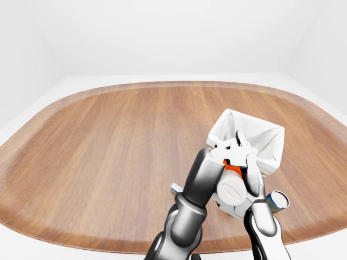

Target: Pick up the ketchup, and put it in the basket.

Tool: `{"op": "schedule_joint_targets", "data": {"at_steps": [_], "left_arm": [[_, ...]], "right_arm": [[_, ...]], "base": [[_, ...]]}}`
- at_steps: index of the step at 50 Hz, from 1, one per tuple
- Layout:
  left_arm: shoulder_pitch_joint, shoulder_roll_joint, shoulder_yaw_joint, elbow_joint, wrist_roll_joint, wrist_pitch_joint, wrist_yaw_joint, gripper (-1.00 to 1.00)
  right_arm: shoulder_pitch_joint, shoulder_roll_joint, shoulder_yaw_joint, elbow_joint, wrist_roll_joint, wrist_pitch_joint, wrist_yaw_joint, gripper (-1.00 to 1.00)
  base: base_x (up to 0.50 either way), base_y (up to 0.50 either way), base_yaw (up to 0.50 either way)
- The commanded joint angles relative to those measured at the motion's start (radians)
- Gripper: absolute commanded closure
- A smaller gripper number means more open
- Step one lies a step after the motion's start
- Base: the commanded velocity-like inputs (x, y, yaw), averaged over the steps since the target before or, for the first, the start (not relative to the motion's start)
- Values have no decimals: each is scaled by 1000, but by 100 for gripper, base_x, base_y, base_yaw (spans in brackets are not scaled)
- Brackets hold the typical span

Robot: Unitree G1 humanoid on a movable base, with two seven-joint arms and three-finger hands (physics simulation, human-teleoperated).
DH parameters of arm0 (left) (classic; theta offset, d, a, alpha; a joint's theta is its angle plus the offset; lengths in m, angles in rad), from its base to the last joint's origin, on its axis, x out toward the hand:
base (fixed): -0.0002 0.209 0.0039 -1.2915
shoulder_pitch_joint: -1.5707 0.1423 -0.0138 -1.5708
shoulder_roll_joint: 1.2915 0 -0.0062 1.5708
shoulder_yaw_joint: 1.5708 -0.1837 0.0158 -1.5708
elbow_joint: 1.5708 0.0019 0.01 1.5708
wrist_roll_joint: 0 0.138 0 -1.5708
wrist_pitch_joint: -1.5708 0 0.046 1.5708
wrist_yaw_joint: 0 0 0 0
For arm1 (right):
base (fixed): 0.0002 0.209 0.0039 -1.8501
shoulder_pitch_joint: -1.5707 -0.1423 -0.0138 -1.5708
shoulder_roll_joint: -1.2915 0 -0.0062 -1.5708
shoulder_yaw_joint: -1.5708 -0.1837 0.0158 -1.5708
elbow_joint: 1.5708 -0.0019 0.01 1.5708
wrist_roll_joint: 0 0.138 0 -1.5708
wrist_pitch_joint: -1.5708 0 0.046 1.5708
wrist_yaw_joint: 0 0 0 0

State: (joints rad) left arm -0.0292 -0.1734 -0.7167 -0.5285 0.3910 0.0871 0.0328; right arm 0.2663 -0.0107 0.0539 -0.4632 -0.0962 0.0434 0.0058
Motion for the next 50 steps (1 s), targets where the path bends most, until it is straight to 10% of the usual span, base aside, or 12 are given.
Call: {"op": "schedule_joint_targets", "data": {"at_steps": [1, 50], "left_arm": [[9, -7, -86, 23, -30, 0, 50, 99], [15, -16, 8, 234, -73, 0, 54, 98]], "right_arm": [[-7, 3, 3, 7, 3, 0, 5, -100], [-3, 1, 11, 5, 7, -9, 15, -100]], "base": [[0, 0, 0], [0, 0, 0]]}}
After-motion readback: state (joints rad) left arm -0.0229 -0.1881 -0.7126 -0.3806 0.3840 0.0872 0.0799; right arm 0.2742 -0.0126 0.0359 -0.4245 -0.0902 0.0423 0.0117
